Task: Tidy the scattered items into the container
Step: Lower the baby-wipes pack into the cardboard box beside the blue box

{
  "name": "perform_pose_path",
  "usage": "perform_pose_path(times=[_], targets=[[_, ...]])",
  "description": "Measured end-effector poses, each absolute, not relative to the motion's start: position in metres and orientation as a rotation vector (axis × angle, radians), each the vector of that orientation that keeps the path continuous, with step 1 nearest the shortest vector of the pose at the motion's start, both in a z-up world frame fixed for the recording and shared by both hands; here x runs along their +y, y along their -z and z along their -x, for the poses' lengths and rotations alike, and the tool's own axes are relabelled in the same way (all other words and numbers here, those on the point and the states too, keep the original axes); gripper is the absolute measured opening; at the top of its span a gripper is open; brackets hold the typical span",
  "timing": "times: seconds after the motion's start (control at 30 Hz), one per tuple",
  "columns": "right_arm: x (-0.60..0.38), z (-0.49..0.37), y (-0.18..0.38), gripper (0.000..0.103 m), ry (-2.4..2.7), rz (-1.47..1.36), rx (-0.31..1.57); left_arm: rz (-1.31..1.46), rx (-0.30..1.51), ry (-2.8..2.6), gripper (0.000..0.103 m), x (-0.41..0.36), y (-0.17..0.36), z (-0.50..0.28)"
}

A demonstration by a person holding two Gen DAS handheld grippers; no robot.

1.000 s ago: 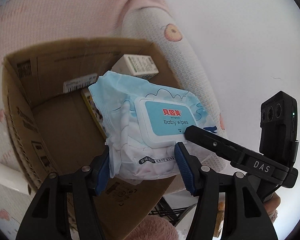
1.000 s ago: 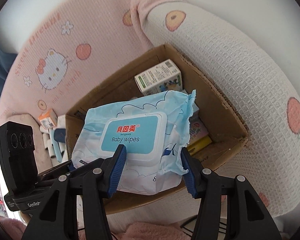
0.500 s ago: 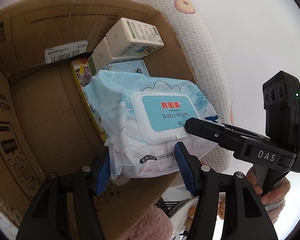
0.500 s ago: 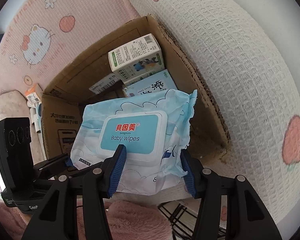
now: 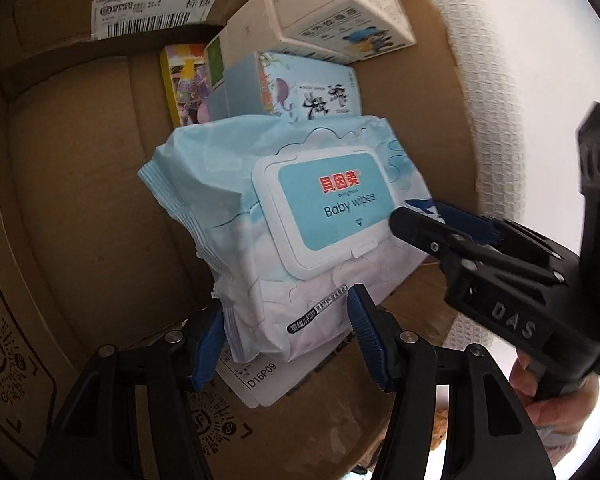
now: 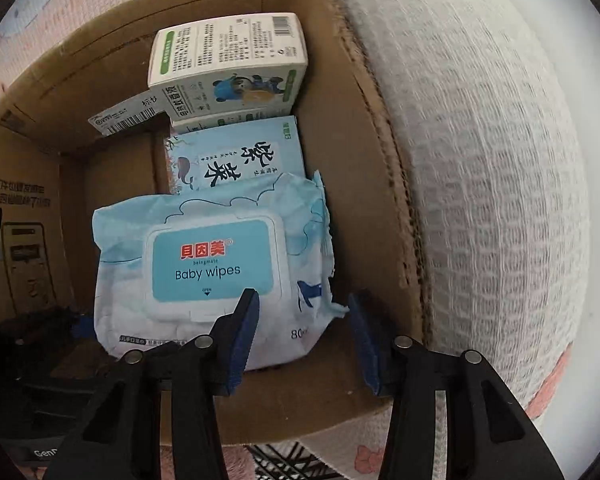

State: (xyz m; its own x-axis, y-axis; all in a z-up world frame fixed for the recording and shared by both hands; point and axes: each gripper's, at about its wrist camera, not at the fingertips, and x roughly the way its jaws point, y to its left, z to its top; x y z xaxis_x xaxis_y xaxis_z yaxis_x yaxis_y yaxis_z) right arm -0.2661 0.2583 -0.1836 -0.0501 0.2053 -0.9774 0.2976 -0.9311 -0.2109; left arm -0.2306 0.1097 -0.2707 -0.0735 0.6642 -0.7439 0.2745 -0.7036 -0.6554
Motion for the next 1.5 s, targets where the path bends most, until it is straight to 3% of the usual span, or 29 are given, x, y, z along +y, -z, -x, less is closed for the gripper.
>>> perform_pose_path(times=[0.33, 0.63, 0.67, 0.73, 0.8, 1.07, 1.27, 1.5], targets=[[0.259, 0.273, 0.190, 0.043, 2.135, -2.155, 0.571, 1.897, -0.936, -2.060, 0.065, 0.085, 0.240, 0.238], [0.258, 0.275, 0.177, 0.043, 2.171, -2.187, 0.552, 2.158, -1.104, -1.866, 0.064, 0.081, 0.297, 0.247], [0.258, 0.274, 0.173, 0.041, 2.185, -2.178, 0.541, 2.158, -1.117, -1.846, 0.064, 0.081, 0.300, 0.249], [0.253, 0.272, 0.160, 0.022, 2.220, -2.132, 0.536, 2.163, -1.132, -1.829, 0.064, 0.082, 0.301, 0.252], [0.246, 0.270, 0.151, 0.015, 2.211, -2.093, 0.506, 2.165, -1.130, -1.835, 0.064, 0.083, 0.302, 0.257], [0.245, 0.266, 0.186, 0.012, 1.995, -2.303, 0.347, 2.173, -1.172, -1.756, 0.047, 0.084, 0.310, 0.271], [0.243, 0.268, 0.203, 0.011, 1.961, -2.403, 0.428, 2.211, -1.214, -1.722, 0.047, 0.075, 0.325, 0.281], [0.256, 0.278, 0.227, 0.011, 1.926, -2.524, 0.399, 2.156, -1.200, -1.678, 0.047, 0.077, 0.332, 0.295]])
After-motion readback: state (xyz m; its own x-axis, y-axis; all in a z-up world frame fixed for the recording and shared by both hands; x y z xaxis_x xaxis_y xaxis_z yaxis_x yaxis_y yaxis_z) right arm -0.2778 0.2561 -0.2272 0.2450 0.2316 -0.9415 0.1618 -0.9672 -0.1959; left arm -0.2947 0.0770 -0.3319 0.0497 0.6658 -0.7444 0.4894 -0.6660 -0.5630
